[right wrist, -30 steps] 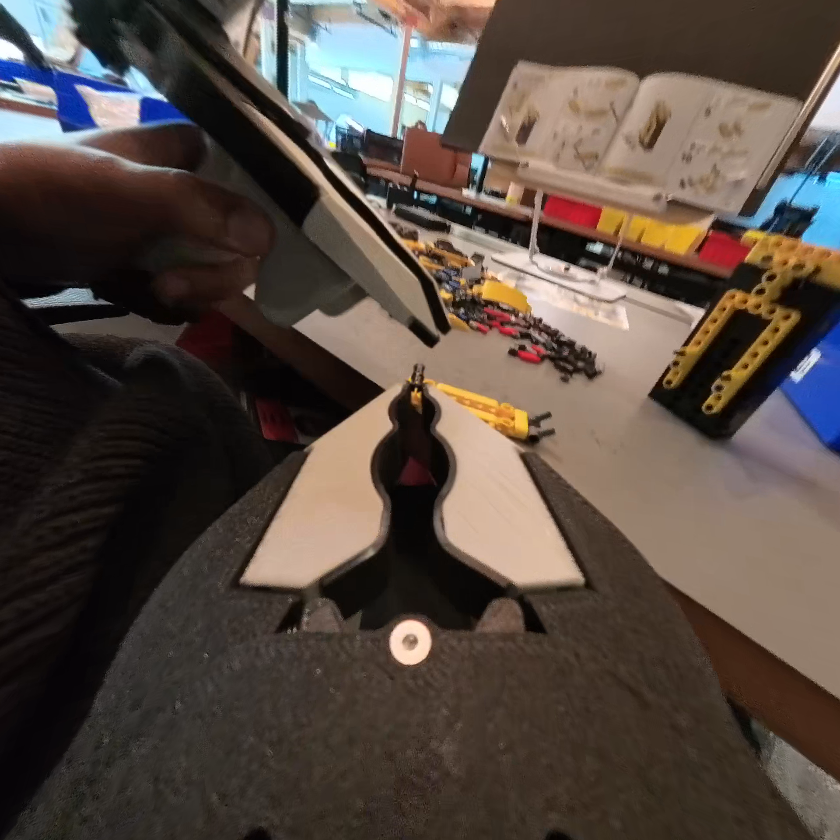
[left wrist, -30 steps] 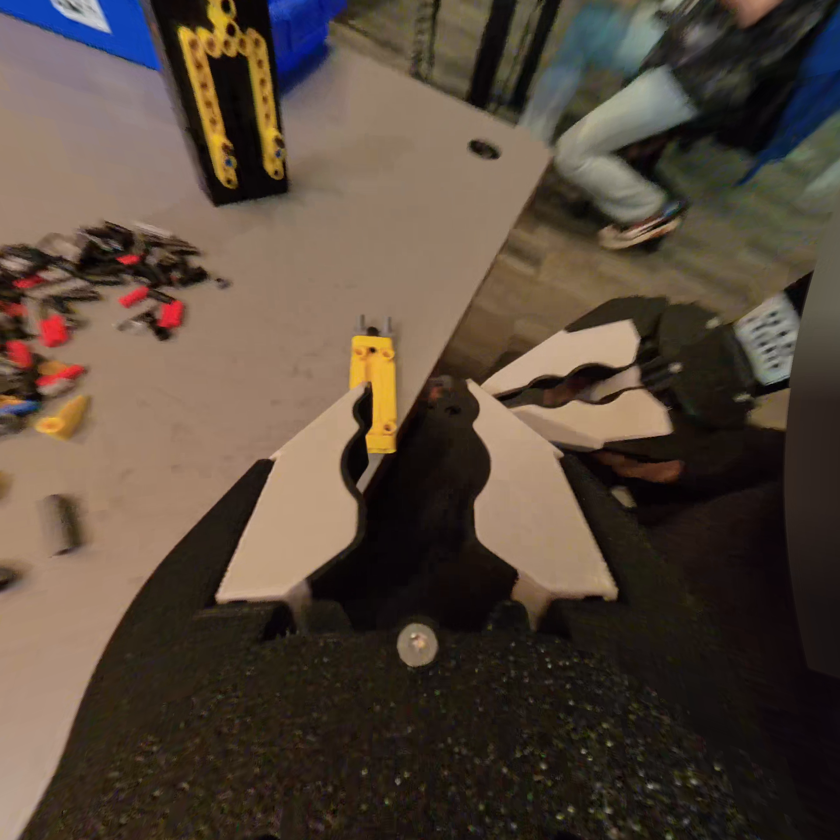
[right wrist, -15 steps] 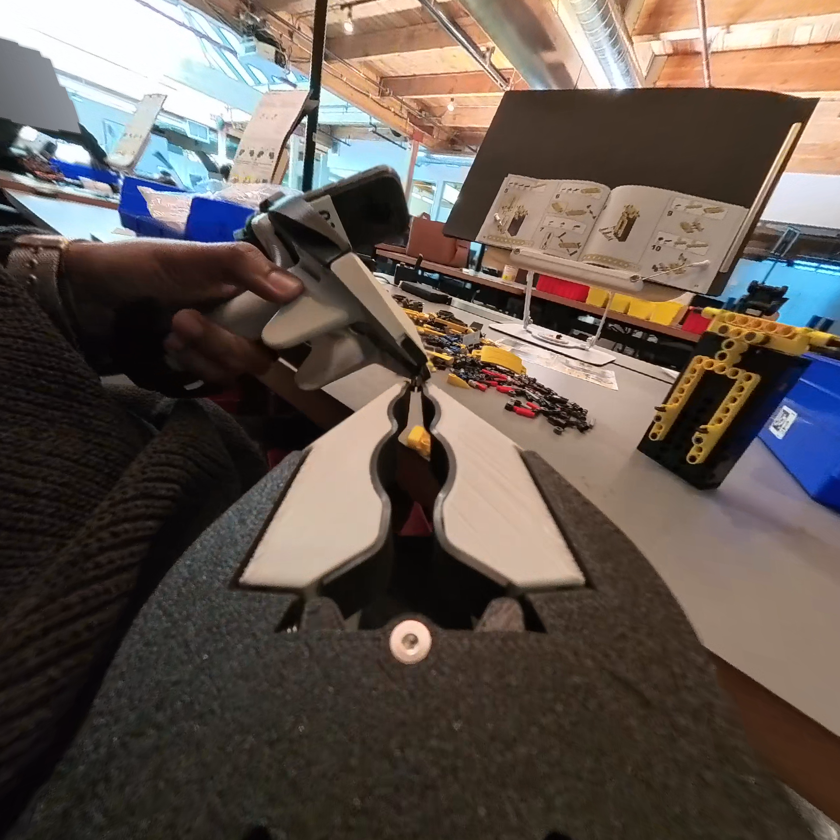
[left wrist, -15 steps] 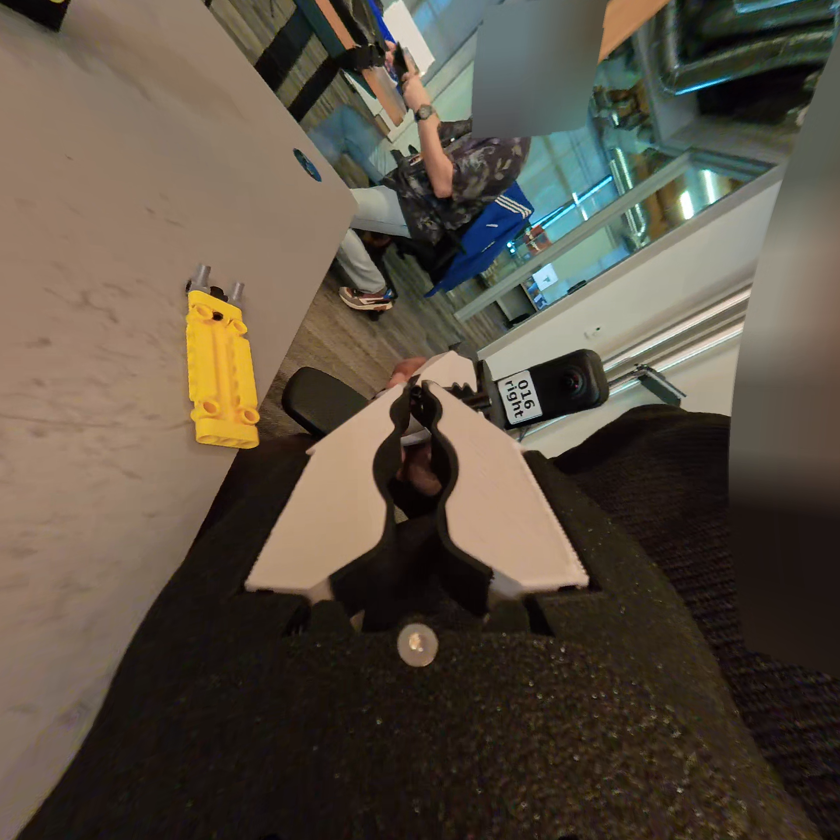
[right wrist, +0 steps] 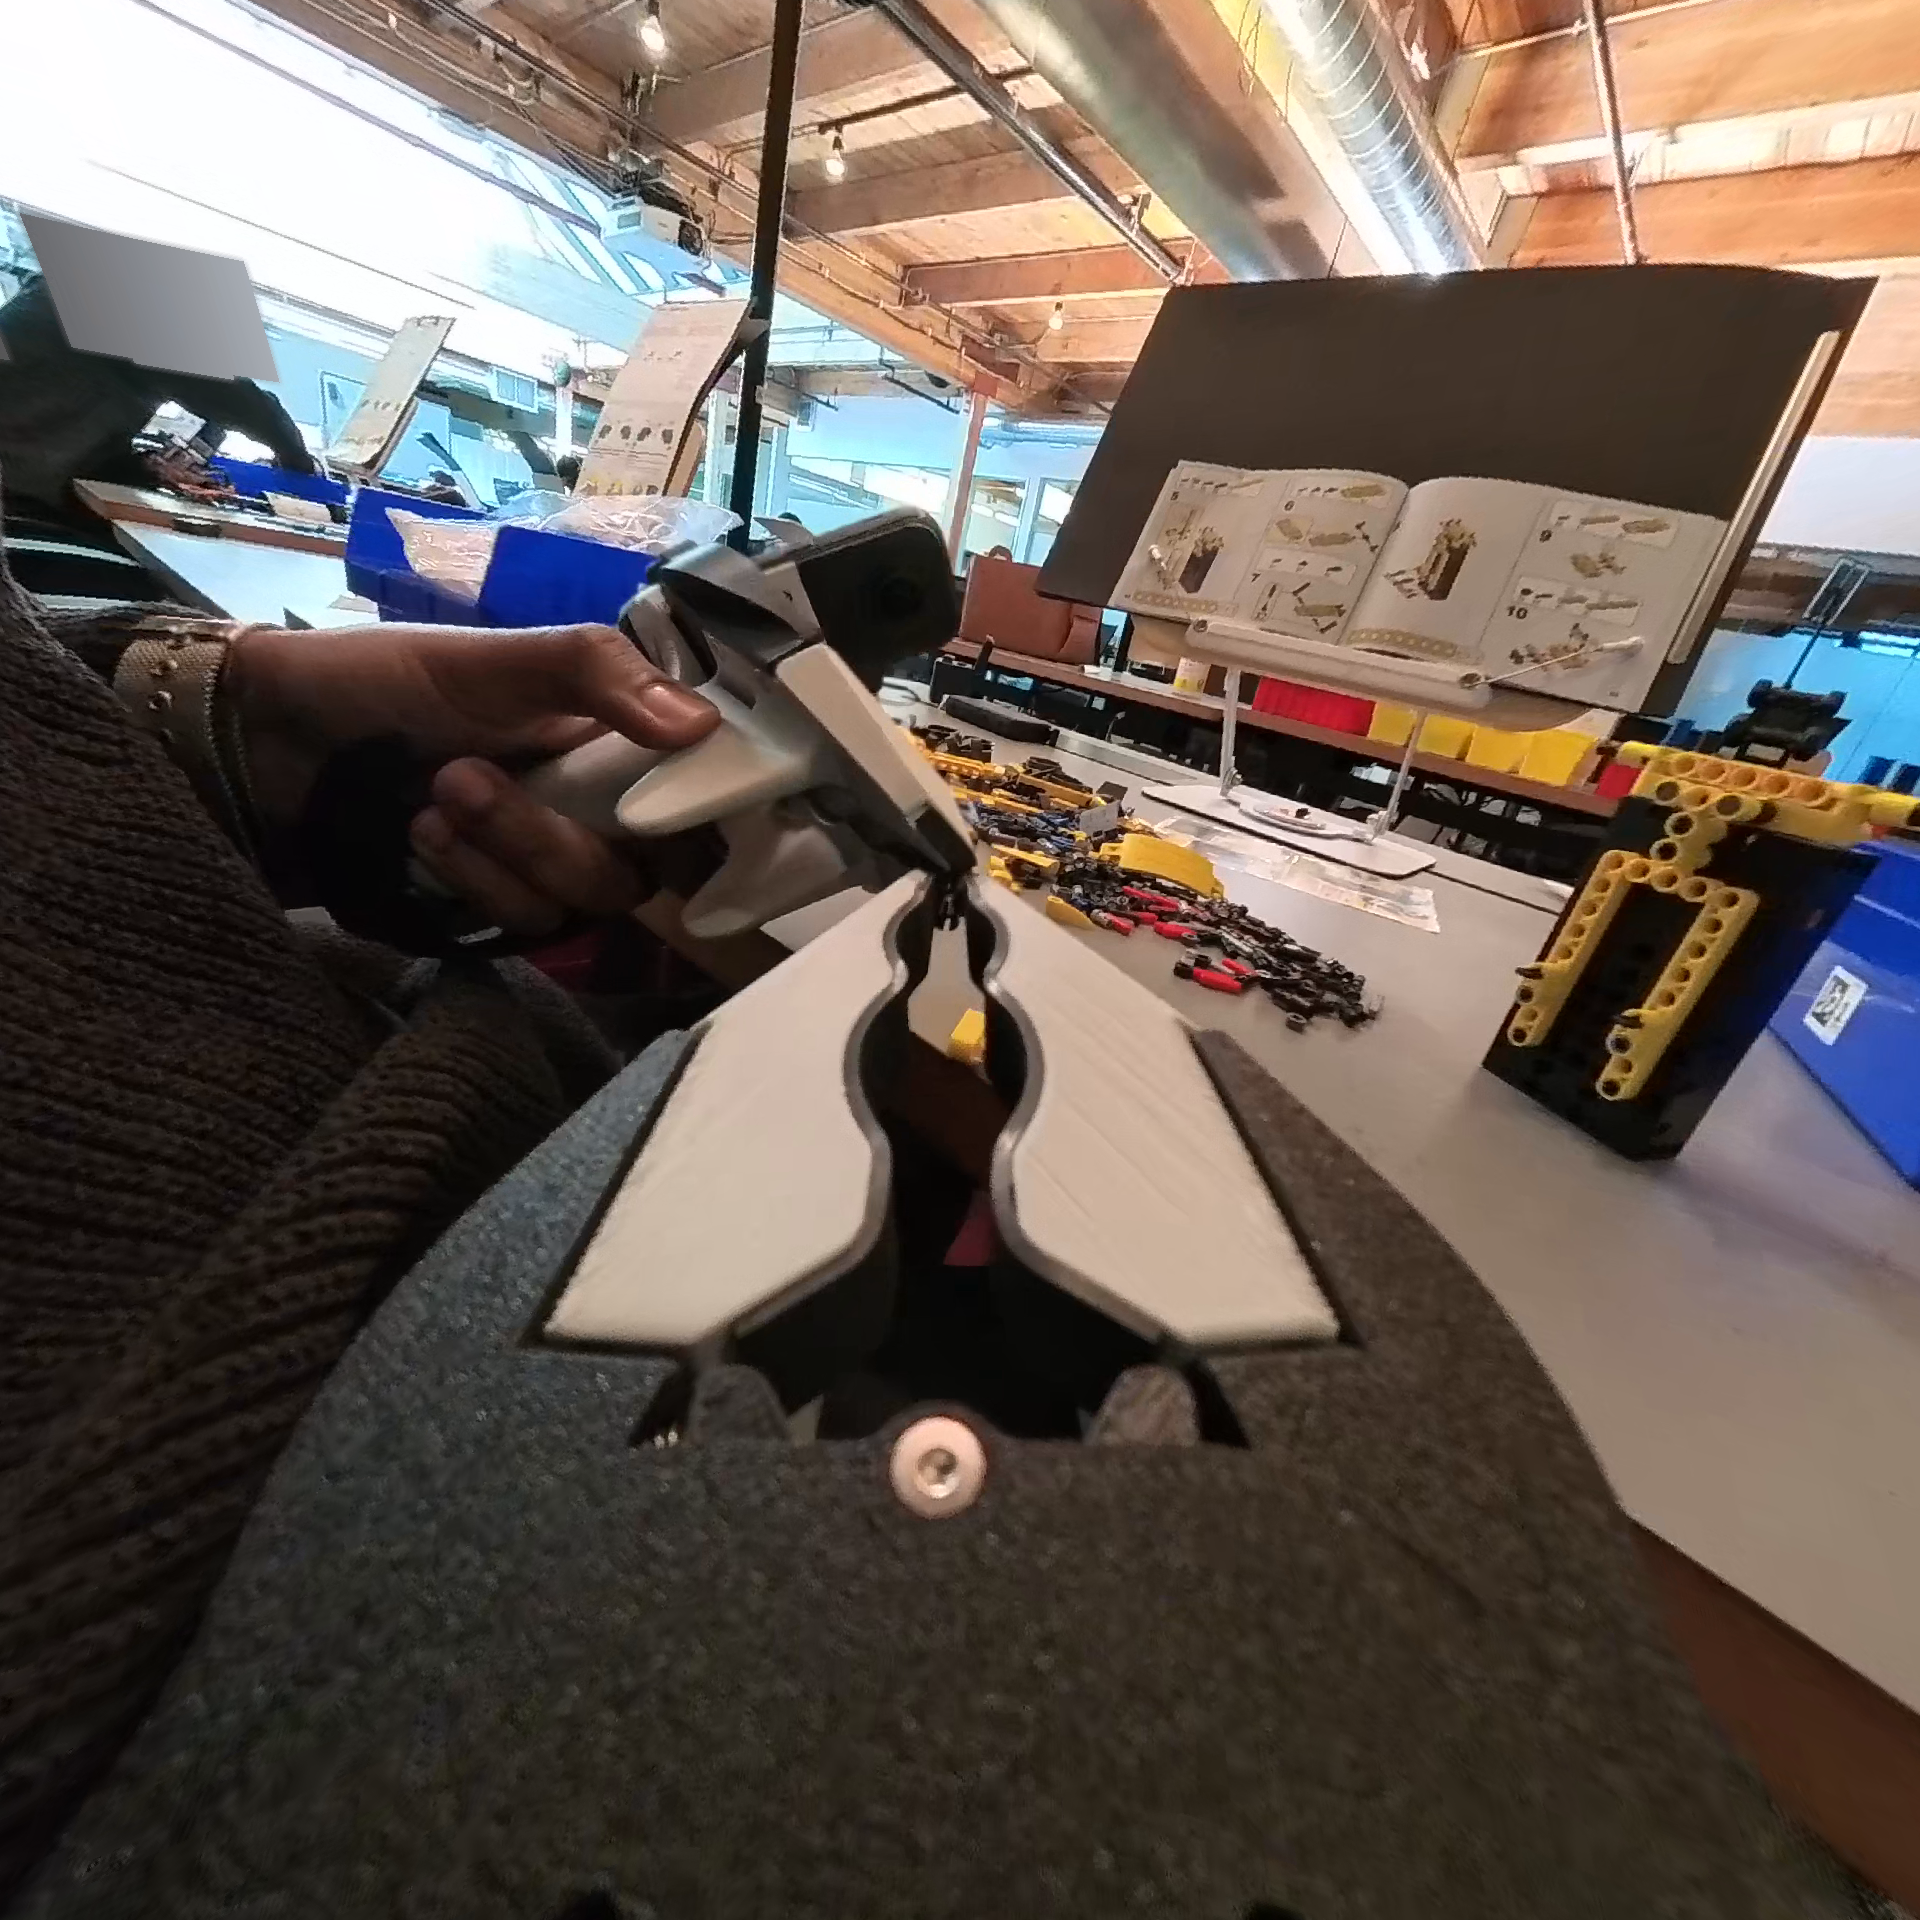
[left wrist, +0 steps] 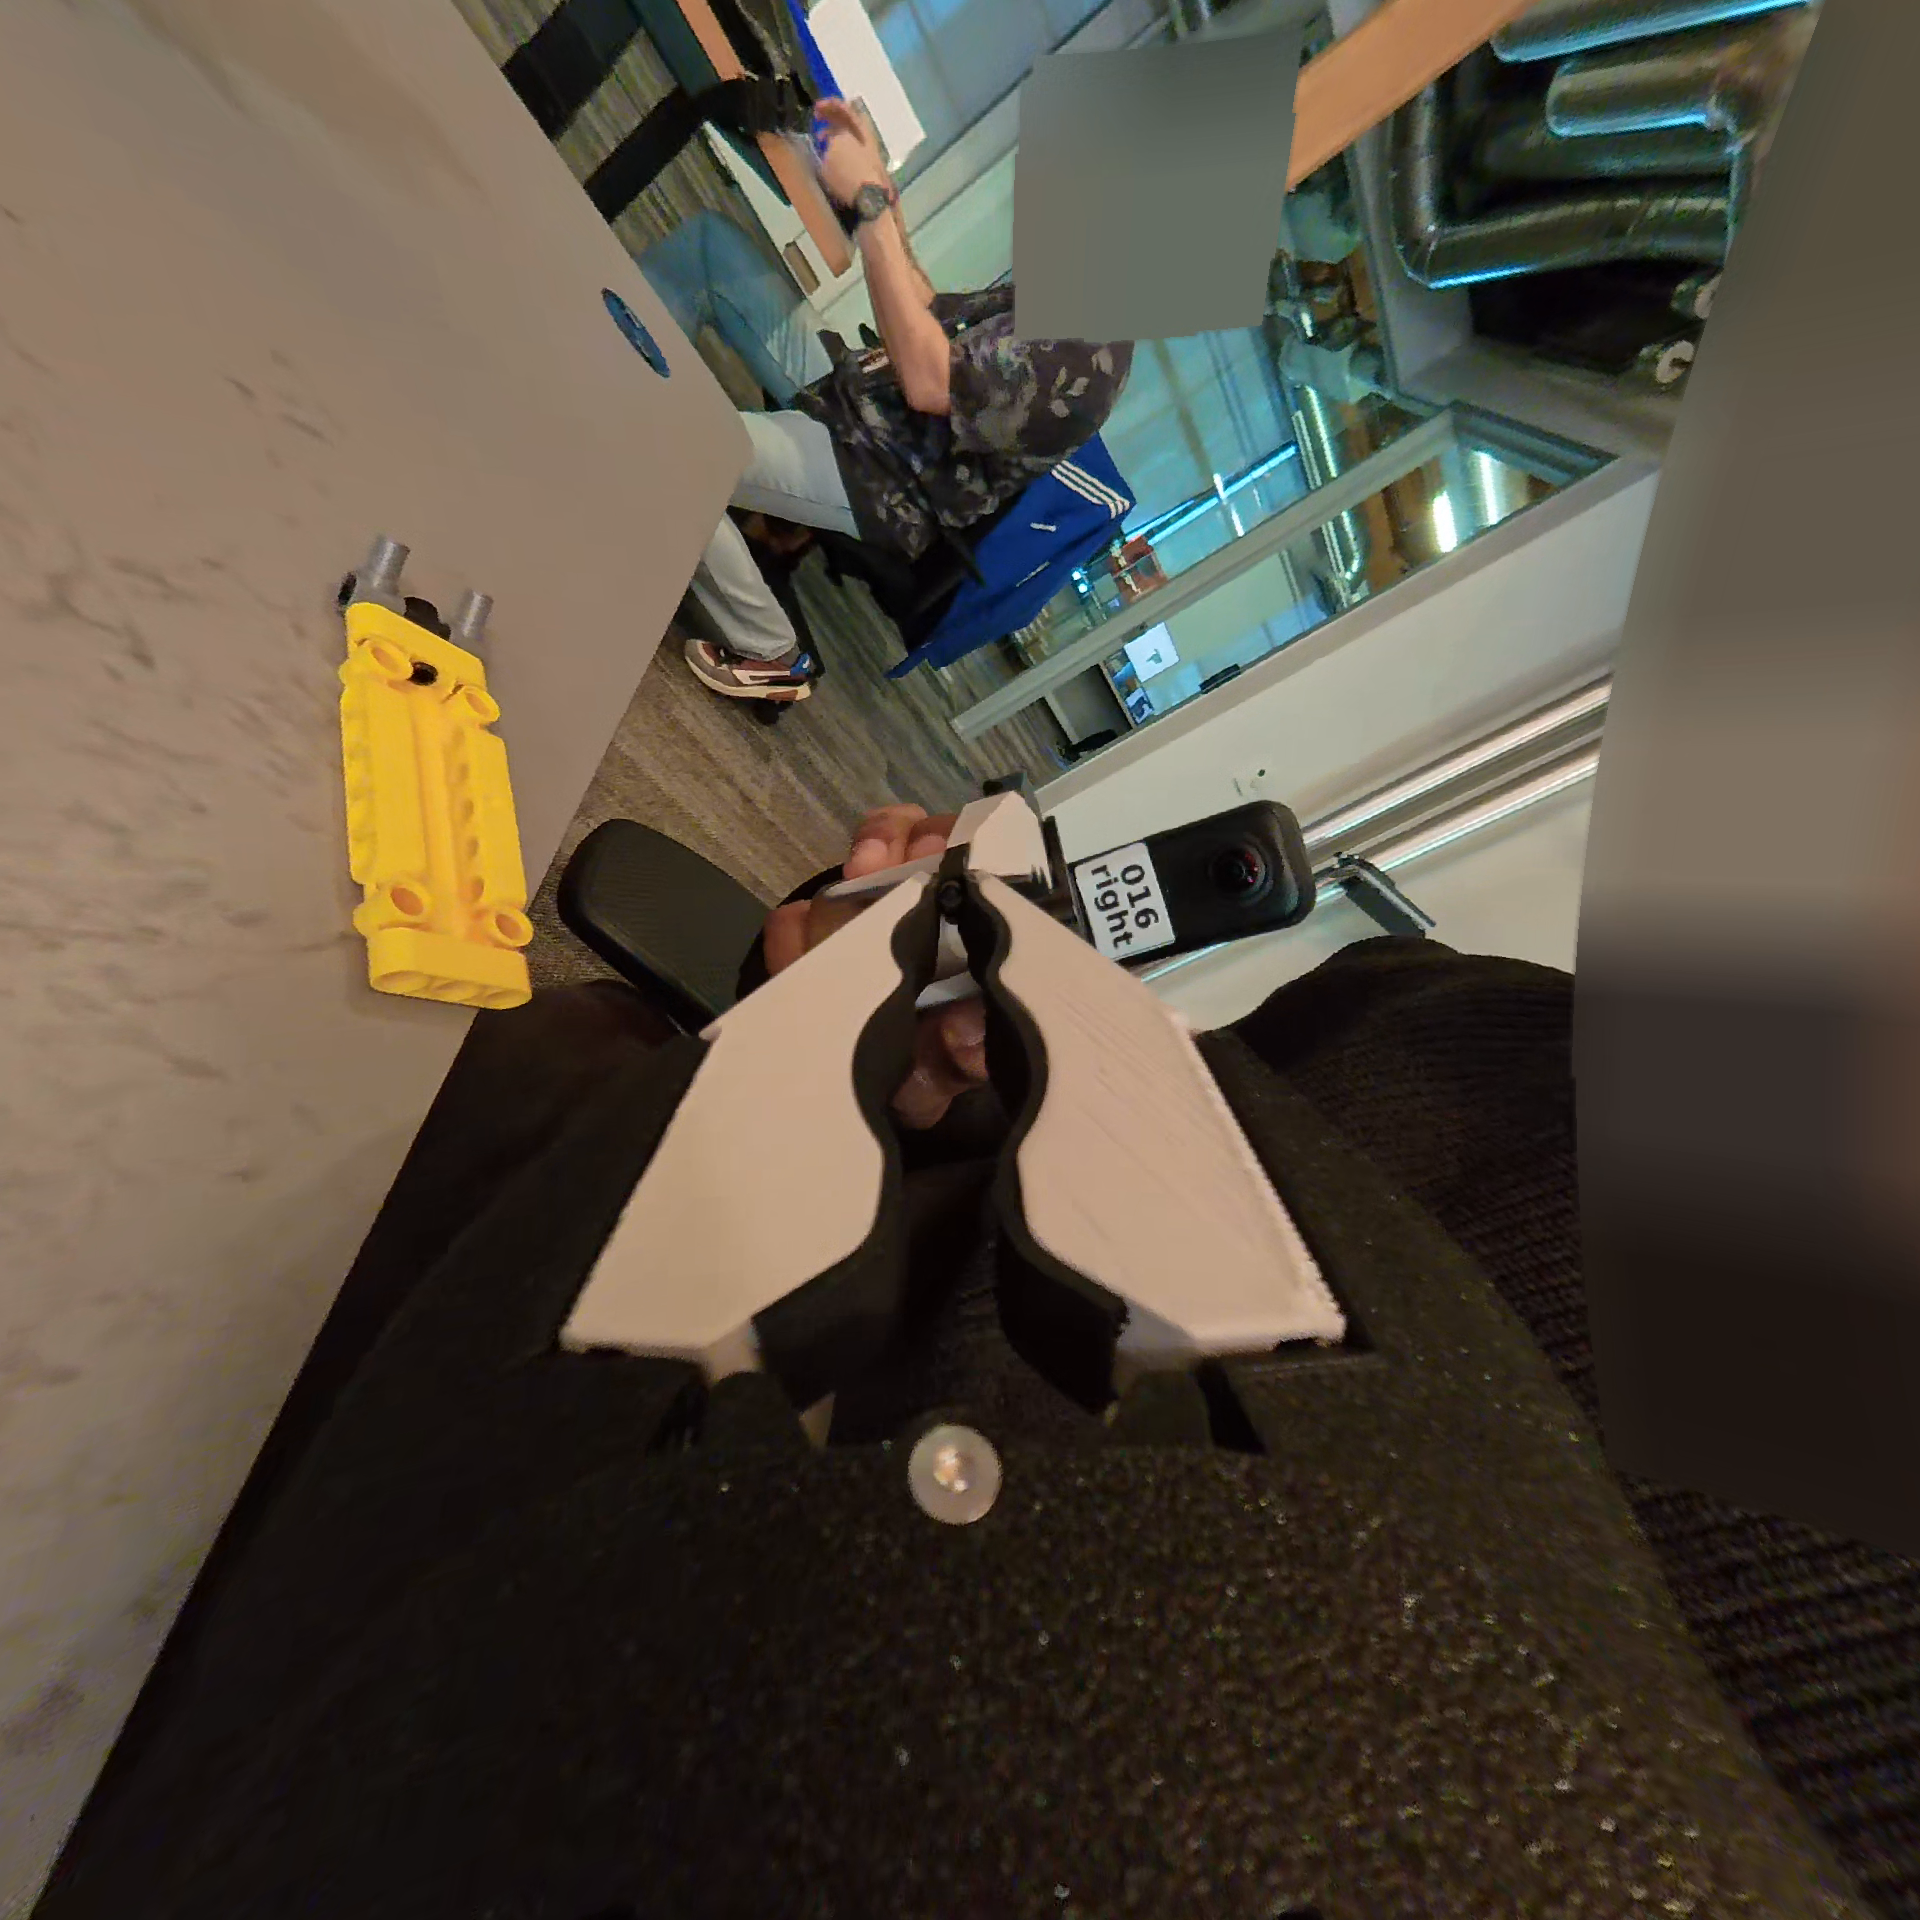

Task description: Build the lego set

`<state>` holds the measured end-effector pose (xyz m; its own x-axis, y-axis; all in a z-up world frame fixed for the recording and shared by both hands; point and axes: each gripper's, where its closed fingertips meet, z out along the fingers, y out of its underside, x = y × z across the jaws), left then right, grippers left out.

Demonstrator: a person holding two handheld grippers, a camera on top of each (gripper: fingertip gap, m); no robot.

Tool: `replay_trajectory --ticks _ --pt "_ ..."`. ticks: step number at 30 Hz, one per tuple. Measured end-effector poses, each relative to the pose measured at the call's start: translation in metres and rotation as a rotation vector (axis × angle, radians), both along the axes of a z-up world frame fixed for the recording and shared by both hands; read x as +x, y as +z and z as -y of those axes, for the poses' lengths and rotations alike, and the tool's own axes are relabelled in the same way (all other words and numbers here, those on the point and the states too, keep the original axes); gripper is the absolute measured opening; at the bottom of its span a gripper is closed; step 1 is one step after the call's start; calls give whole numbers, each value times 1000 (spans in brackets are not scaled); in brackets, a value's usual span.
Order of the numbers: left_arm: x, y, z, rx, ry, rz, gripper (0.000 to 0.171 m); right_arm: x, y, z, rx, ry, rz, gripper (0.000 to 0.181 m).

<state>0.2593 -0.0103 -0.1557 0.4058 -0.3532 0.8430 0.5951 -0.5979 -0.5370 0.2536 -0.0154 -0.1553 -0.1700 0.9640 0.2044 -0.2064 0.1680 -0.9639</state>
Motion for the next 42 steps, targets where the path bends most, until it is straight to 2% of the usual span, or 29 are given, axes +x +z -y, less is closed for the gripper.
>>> replay_trajectory --ticks 11,18,35,42 --pt "1 7 2 2 -37 156 2 0 -1 1 8 17 0 7" --pt "1 3 0 -2 -19 71 3 4 4 1 6 14 -30 5" --pt "1 4 -2 -7 -26 102 2 4 2 -2 39 0 -19 7" --pt "1 -4 -3 -25 -14 27 3 1 -4 -4 14 8 48 4"
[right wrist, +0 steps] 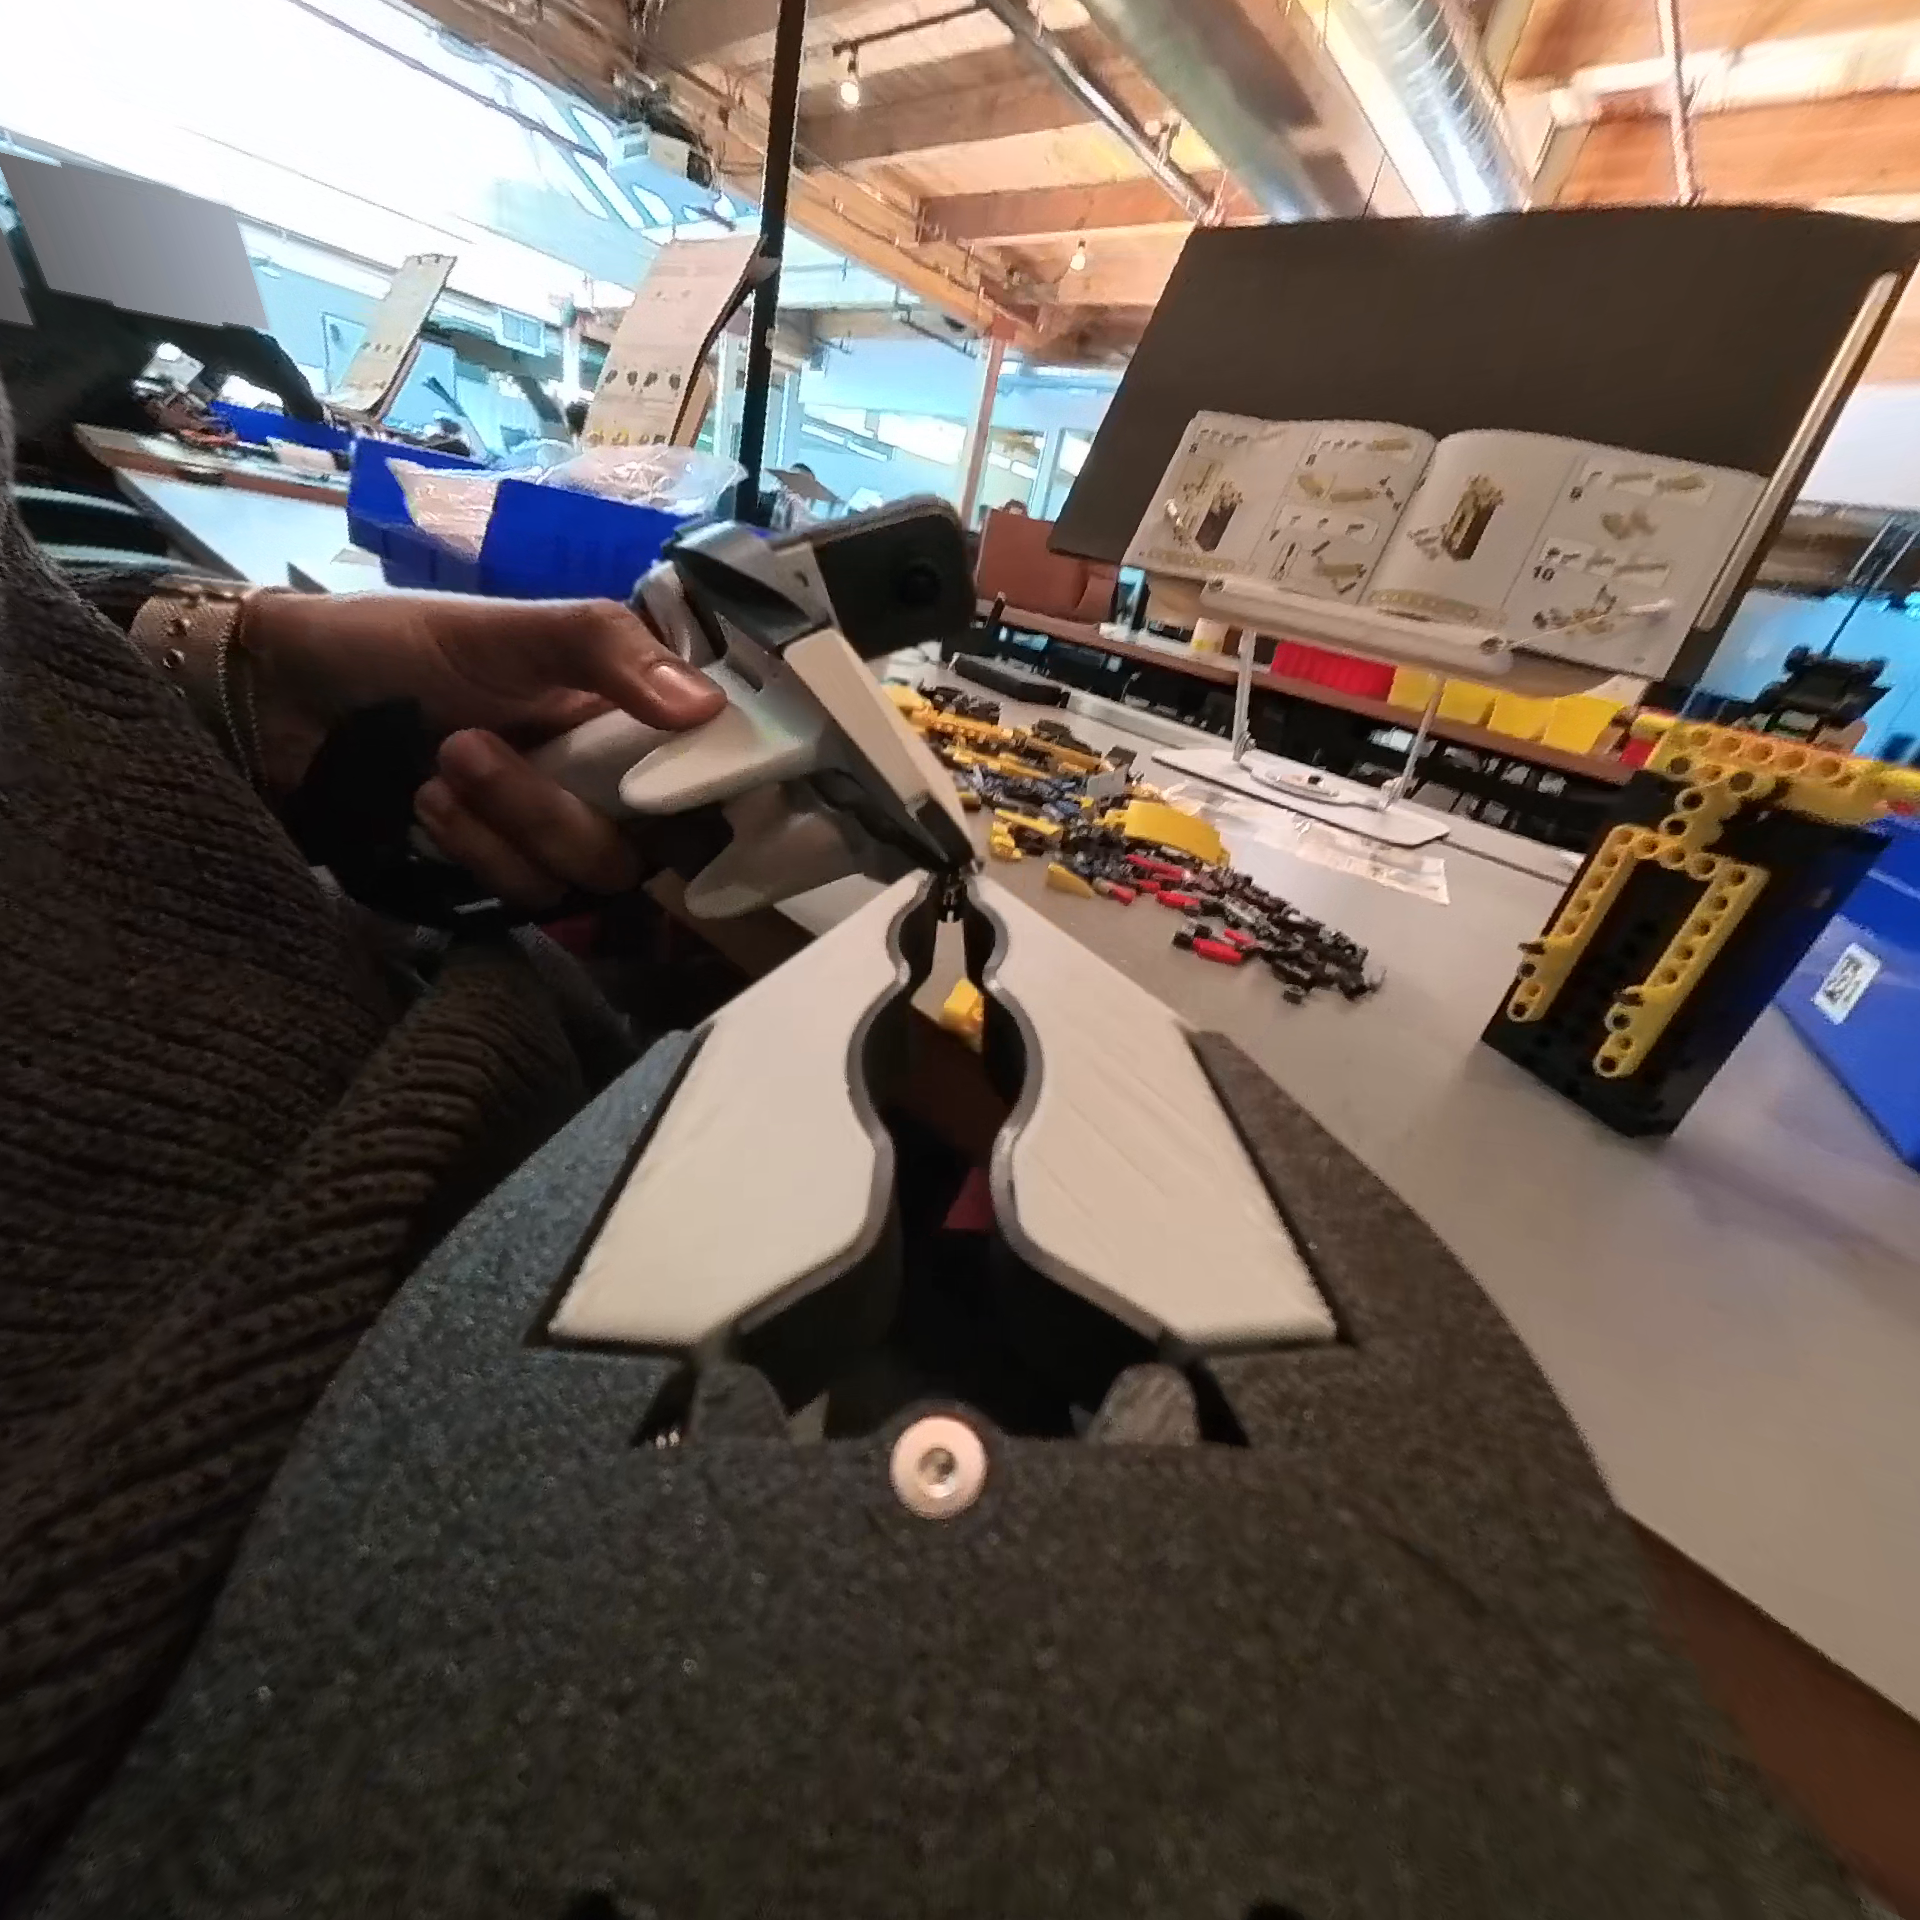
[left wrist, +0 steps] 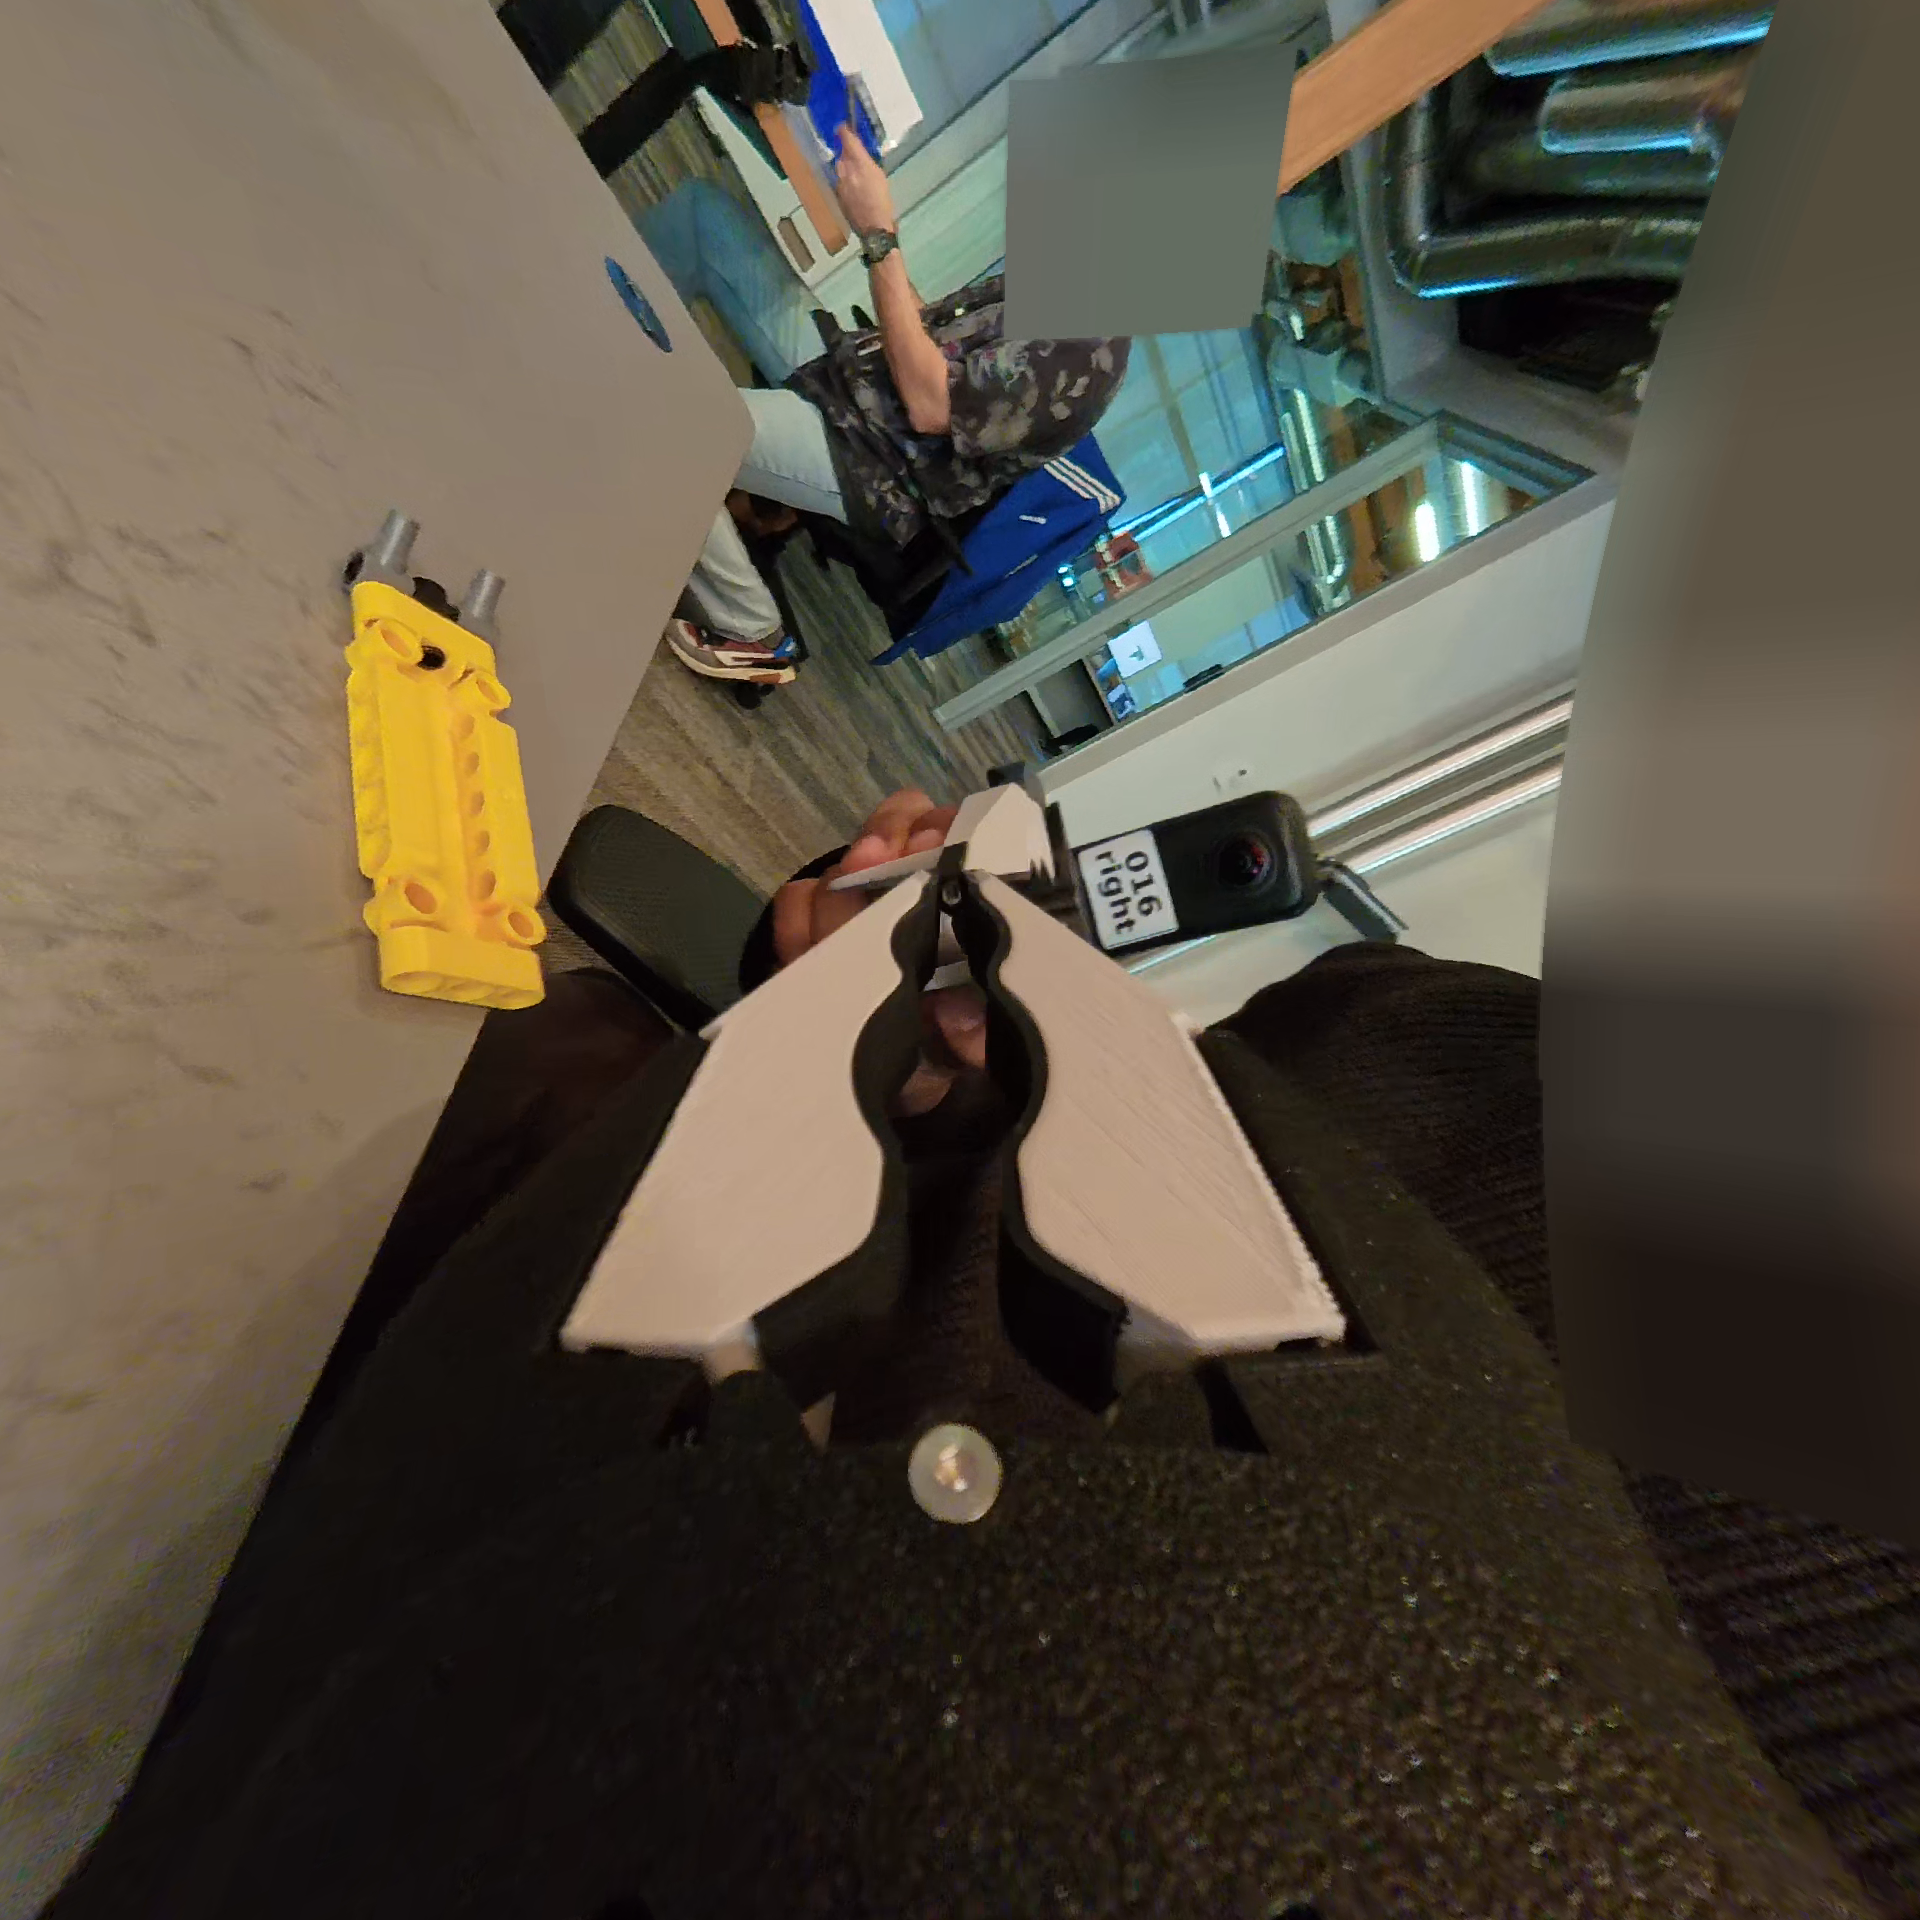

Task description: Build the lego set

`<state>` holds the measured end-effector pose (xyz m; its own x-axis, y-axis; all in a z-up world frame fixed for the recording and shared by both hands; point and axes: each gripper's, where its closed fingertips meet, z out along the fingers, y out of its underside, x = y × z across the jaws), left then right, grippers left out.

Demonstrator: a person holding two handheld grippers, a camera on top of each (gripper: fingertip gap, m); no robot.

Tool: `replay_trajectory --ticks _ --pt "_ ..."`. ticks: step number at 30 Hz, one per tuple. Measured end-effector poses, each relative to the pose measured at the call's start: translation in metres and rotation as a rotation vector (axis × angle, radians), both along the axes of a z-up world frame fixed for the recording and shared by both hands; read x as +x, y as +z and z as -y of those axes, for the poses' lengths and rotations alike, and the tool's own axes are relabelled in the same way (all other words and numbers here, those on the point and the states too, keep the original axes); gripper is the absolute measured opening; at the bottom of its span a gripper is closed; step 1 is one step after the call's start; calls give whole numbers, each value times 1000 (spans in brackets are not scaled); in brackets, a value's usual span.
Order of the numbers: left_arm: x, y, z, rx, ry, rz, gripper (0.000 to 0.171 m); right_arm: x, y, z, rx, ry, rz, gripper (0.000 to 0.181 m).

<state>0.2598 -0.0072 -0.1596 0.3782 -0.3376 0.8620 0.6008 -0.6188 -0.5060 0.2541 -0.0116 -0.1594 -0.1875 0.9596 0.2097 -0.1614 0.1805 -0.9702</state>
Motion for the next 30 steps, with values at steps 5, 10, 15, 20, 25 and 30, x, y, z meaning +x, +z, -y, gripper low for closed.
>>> replay_trajectory --ticks 5,10,15,20,25,30 --pt "-3 -7 -1 14 31 -197 9 -3 -6 -2 -39 11 59 4" --pt "-25 -14 -2 45 131 -577 23 -12 -22 -14 -77 -37 151 4" --pt "-54 -42 -3 -52 231 -964 33 -27 -53 -20 -178 -50 342 4" --pt "-59 -57 -9 -80 245 -1045 40 -31 -53 -21 -195 -82 385 4" --pt "-65 -65 -12 -114 254 -1149 43 -34 -55 -20 -122 -131 425 4" --pt "-65 -66 -11 -113 249 -1183 42 -38 -53 -19 -54 -171 443 4"
